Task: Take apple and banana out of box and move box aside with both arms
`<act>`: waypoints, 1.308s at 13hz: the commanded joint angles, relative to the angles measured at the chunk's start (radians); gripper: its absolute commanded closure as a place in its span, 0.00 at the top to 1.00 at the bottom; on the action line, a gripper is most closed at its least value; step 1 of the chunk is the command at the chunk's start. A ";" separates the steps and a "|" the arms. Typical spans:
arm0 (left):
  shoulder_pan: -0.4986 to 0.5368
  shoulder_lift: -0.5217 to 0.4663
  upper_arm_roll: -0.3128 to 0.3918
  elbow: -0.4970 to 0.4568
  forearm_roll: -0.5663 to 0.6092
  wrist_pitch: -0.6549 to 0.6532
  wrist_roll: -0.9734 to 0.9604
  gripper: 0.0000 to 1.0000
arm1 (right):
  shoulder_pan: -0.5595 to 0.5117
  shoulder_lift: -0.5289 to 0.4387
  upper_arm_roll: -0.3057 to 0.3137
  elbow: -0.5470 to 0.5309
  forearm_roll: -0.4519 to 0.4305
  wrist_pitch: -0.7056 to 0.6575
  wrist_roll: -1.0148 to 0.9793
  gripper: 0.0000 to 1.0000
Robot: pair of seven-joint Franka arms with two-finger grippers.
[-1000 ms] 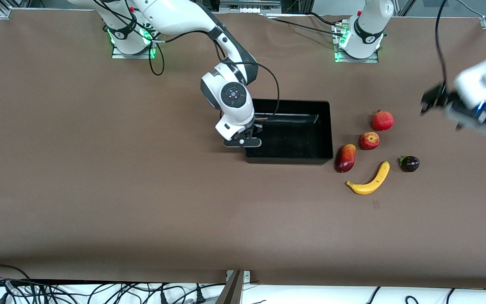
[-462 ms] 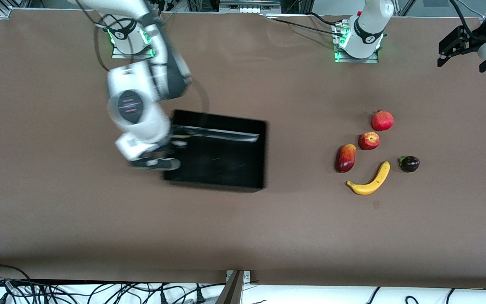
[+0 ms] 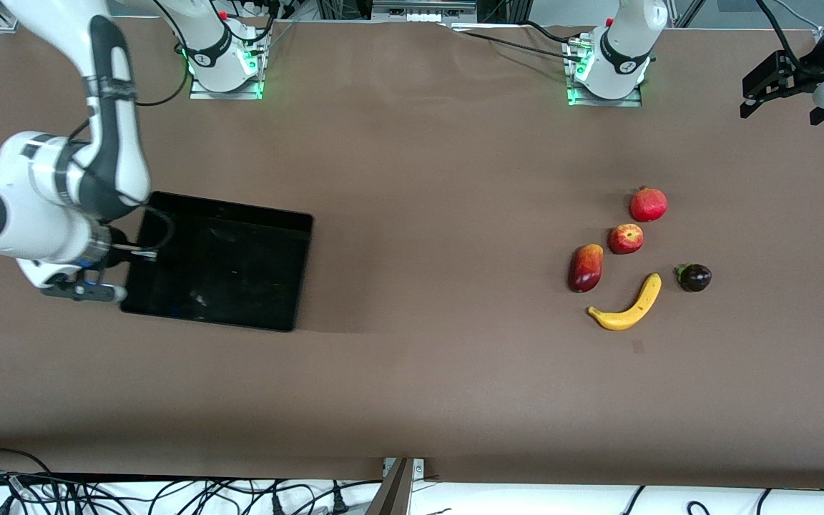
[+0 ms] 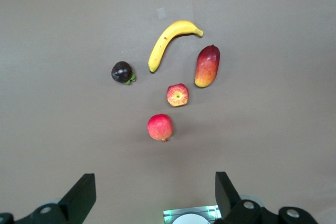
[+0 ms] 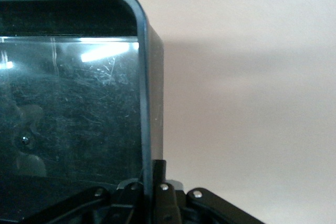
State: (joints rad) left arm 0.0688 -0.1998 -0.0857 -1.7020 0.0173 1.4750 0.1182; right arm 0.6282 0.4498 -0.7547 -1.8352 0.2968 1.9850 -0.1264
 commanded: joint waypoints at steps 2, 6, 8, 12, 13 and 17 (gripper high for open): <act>0.006 0.011 0.007 0.030 -0.008 -0.001 0.004 1.00 | -0.013 -0.037 -0.005 -0.168 0.027 0.121 -0.071 0.00; 0.005 0.017 0.001 0.030 -0.010 0.013 0.006 1.00 | -0.019 -0.039 -0.005 -0.197 0.030 0.137 -0.317 0.99; 0.006 0.014 0.001 0.030 -0.014 0.011 0.006 1.00 | -0.016 -0.046 -0.006 -0.135 0.030 0.086 -0.306 1.00; 0.005 0.036 -0.005 0.030 -0.010 0.014 -0.008 1.00 | -0.016 -0.045 -0.100 0.202 0.024 -0.309 -0.247 1.00; 0.005 0.036 -0.005 0.030 -0.010 0.014 -0.008 1.00 | -0.016 -0.045 -0.107 0.274 0.007 -0.377 -0.216 1.00; 0.002 0.039 -0.011 0.030 -0.007 0.016 -0.008 1.00 | 0.002 -0.042 -0.133 0.484 -0.027 -0.580 -0.194 1.00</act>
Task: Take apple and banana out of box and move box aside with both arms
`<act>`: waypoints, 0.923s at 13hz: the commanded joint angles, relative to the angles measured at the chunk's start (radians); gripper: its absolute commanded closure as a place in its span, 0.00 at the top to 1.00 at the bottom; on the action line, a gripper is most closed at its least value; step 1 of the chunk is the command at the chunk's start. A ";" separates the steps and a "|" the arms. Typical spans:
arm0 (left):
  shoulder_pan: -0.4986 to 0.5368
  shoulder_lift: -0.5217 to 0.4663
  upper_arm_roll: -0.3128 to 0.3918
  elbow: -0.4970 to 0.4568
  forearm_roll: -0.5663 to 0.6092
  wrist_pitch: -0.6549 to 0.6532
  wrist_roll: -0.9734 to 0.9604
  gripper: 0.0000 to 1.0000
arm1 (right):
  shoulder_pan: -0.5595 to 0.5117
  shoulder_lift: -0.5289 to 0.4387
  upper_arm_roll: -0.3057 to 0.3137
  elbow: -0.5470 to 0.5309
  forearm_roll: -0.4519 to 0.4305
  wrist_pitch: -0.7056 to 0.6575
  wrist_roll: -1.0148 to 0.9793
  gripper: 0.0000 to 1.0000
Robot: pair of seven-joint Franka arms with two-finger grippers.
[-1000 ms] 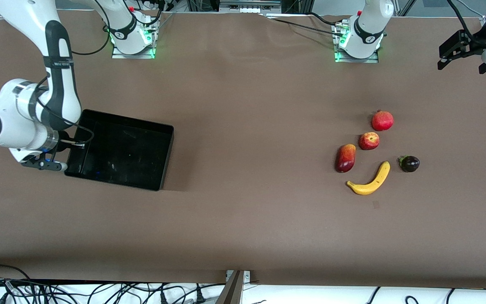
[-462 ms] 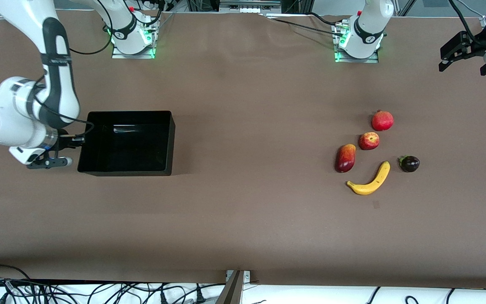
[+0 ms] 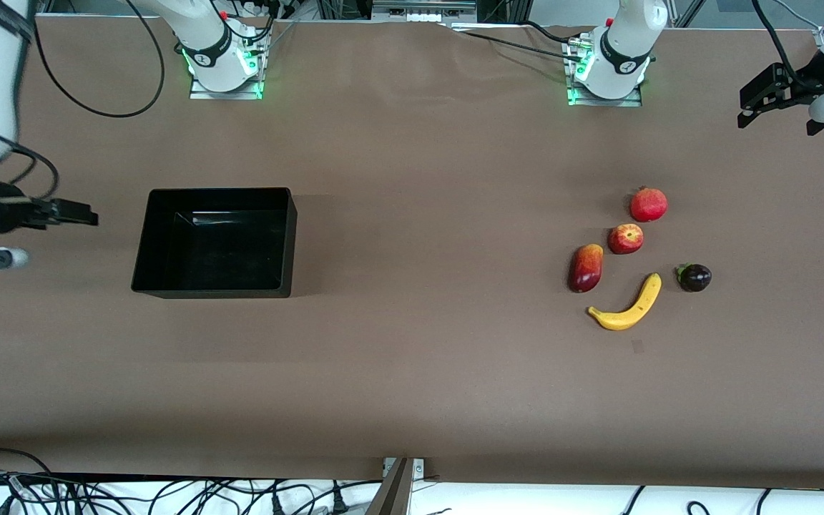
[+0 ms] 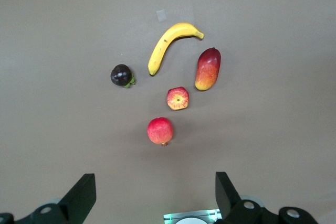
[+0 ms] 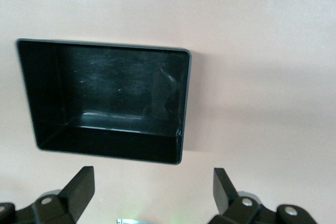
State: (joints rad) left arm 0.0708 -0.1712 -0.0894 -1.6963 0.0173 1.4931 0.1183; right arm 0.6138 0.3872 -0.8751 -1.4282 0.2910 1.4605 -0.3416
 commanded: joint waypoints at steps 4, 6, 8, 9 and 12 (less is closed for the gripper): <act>0.000 0.012 -0.001 0.024 -0.007 -0.002 -0.006 1.00 | -0.160 -0.091 0.289 0.039 -0.217 -0.011 0.108 1.00; 0.000 0.013 -0.003 0.024 -0.007 -0.002 -0.006 1.00 | -0.383 -0.184 0.588 -0.067 -0.330 0.087 0.130 1.00; 0.000 0.016 -0.003 0.024 -0.007 -0.002 -0.006 1.00 | -0.582 -0.243 0.791 -0.168 -0.349 0.161 0.205 1.00; 0.001 0.018 -0.001 0.026 -0.008 -0.002 -0.005 1.00 | -0.653 -0.278 0.856 -0.208 -0.346 0.191 0.211 1.00; 0.001 0.018 -0.003 0.026 -0.008 -0.002 -0.005 1.00 | -0.736 -0.315 0.880 -0.245 -0.331 0.218 0.194 1.00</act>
